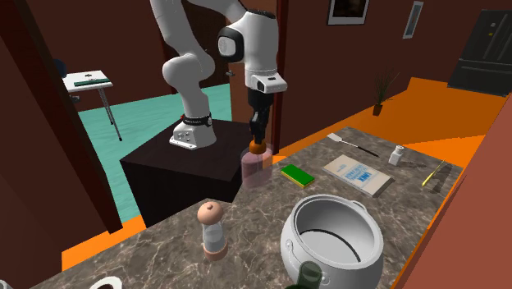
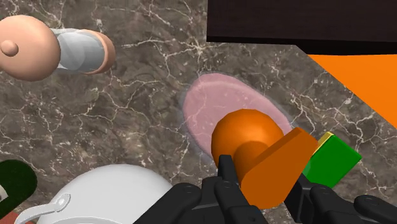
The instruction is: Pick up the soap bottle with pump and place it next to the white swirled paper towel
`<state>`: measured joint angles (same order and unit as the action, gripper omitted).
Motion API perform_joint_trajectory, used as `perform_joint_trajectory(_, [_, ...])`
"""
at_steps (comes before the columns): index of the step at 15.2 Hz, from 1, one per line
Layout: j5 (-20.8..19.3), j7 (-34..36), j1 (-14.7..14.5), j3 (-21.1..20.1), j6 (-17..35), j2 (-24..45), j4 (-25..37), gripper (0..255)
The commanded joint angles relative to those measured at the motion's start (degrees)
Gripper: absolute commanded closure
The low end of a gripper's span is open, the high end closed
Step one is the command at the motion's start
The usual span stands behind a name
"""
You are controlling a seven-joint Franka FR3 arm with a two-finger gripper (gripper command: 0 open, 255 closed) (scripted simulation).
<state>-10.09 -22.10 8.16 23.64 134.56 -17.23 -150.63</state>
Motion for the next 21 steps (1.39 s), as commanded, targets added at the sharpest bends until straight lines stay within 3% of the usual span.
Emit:
perform_joint_trajectory(1, [-0.29,0.23,0.18,-0.31,-2.03,-1.40,0.66,255])
perform_joint_trajectory(21, [-0.35,1.08,0.52,-3.19,-19.77,-9.67,10.25,255])
